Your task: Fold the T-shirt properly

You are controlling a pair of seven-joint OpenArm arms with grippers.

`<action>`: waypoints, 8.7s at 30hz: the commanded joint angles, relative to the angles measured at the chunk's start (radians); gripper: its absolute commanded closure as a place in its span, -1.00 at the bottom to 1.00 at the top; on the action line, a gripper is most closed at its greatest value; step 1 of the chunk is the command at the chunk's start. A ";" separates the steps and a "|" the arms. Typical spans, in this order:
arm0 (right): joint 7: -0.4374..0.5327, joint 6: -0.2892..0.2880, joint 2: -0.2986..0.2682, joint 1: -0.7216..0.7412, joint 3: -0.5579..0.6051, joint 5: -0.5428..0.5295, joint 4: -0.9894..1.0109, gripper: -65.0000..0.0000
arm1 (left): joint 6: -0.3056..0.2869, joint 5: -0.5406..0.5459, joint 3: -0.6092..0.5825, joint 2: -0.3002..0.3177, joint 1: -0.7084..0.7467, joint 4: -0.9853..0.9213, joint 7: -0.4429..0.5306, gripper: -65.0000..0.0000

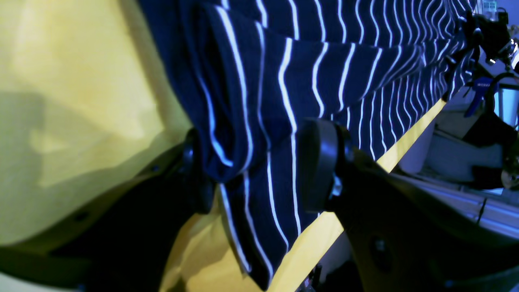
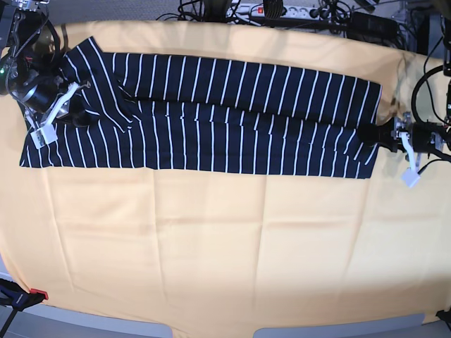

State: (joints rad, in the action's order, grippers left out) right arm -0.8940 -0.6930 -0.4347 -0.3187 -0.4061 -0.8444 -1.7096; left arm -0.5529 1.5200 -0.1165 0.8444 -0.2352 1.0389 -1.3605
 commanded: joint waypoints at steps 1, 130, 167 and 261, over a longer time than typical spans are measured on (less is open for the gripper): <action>0.016 -0.005 -0.020 0.008 -0.005 -0.014 -0.016 1.00 | 0.008 -0.036 -0.001 0.014 0.003 0.004 -0.036 -0.04; 0.063 -0.005 0.094 0.022 0.127 0.146 0.093 1.00 | -0.012 -0.237 0.001 -0.505 0.055 0.510 0.115 0.93; 0.045 -0.005 0.094 0.023 0.127 0.138 0.093 1.00 | 0.015 -0.344 0.333 -0.542 0.194 0.512 0.121 1.00; 0.045 -0.005 0.093 0.029 0.127 0.139 0.093 1.00 | -0.145 -0.555 -0.103 -0.534 0.141 0.729 0.153 1.00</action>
State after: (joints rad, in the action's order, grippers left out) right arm -0.7975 -0.7010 -0.3325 -0.2874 -0.2829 -0.7429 -1.6154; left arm -0.6918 0.9485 -0.2333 0.3050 -0.0685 1.7515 -1.2304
